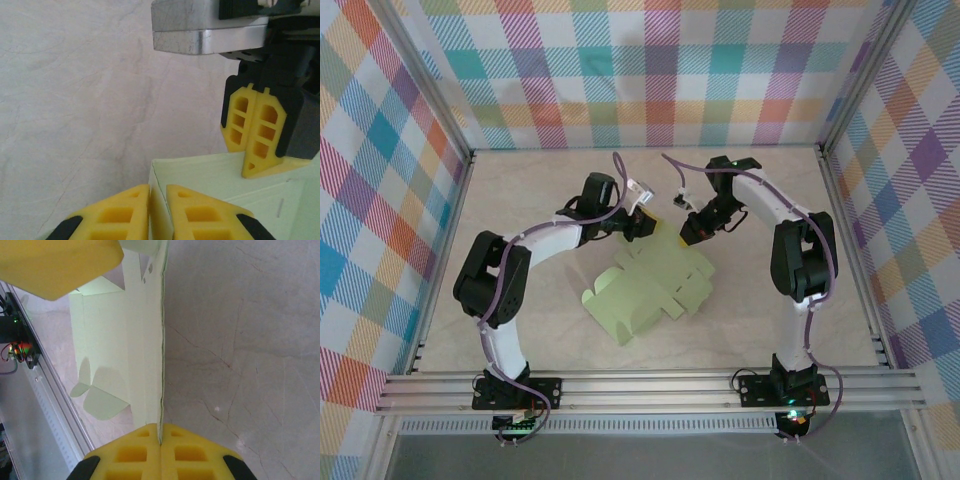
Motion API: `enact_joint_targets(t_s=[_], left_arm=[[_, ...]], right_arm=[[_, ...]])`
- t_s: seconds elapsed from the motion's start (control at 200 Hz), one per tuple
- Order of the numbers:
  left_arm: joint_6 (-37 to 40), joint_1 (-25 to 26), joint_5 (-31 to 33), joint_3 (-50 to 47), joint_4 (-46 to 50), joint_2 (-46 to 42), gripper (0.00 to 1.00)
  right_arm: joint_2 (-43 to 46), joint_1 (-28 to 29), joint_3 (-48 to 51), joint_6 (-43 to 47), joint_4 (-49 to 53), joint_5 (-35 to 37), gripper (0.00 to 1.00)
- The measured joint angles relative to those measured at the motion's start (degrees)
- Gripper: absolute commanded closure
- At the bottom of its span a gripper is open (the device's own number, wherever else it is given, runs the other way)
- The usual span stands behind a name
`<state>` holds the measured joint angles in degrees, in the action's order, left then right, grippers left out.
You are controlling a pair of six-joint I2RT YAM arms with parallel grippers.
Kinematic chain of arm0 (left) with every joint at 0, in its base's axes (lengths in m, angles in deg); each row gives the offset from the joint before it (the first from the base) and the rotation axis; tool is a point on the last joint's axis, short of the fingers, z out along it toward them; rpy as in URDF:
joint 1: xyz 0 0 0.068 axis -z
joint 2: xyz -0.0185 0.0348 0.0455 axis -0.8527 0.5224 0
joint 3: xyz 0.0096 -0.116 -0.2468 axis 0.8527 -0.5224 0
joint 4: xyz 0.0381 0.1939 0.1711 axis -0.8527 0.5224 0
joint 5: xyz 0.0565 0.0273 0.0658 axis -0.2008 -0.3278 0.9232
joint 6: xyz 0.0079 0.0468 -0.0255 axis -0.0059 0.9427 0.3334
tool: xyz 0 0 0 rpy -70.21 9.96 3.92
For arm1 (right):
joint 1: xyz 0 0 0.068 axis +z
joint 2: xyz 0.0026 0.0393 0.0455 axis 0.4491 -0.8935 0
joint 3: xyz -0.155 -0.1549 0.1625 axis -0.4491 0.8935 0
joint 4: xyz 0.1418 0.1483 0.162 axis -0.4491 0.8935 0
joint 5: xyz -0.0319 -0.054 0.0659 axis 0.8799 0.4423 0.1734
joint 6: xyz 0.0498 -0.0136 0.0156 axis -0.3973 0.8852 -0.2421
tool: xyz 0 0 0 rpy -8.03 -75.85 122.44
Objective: Fold the paper box
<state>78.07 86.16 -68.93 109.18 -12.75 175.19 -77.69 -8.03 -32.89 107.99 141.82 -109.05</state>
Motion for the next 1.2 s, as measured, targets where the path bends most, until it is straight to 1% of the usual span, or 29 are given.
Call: enact_joint_targets(t_s=[0.12, 0.135, 0.17, 0.385, 0.485, 0.615, 0.745, 0.86, 0.94, 1.005, 1.075, 1.125, 1.2], left_arm=[[0.66, 1.11, 4.22, -1.79, -0.42, -1.27, 0.92], [0.79, 1.16, 4.55, -1.95, -0.42, -1.40, 0.96], [1.09, 1.31, 5.25, -2.19, -0.42, -1.66, 1.00], [1.36, 2.69, 8.87, -2.32, -0.98, -1.95, 1.00], [2.21, 4.02, 12.26, -3.30, -1.95, -2.43, 1.00], [4.50, 7.26, 20.96, -5.07, -3.89, -3.43, 1.00], [7.72, 11.85, 33.09, -6.29, -6.23, -3.65, 1.00], [9.88, 16.76, 46.29, -6.67, -8.02, -3.04, 1.00], [10.08, 18.99, 52.63, -6.97, -10.14, -2.03, 1.00], [9.70, 20.17, 56.15, -7.02, -11.41, -1.22, 1.00], [9.33, 20.79, 58.34, -7.02, -12.37, -0.79, 1.00], [8.68, 20.98, 58.93, -7.02, -12.94, -0.63, 1.00], [7.19, 20.70, 57.86, -7.02, -13.03, -0.61, 1.00]], right_arm=[[-0.46, 0.00, -0.02, -0.61, 0.68, 0.79, 1.00], [-0.55, 0.00, -0.02, -0.66, 0.66, 0.87, 1.00], [-0.63, 0.00, -0.02, -0.81, 0.66, 0.92, 1.00], [-0.66, 0.00, -0.31, -3.19, 0.59, 1.25, 1.00], [-0.76, 0.00, -0.35, -4.83, 0.70, 1.42, 1.00], [-1.81, 0.00, -1.97, -8.52, 1.99, 2.05, 1.00], [-2.56, 0.00, -3.04, -12.57, 3.08, 1.57, 1.00], [-2.67, 0.00, -3.10, -15.37, 3.43, 0.85, 1.00], [-2.67, 0.00, -3.10, -16.55, 3.63, 0.63, 1.00], [-2.69, 0.00, -3.10, -17.11, 3.61, 0.48, 1.00], [-2.69, 0.00, -3.10, -17.55, 3.39, 0.24, 1.00], [-2.69, -0.04, -3.10, -17.81, 3.37, 0.17, 1.00], [-2.69, -0.11, -3.10, -17.90, 3.37, 0.07, 1.00]])
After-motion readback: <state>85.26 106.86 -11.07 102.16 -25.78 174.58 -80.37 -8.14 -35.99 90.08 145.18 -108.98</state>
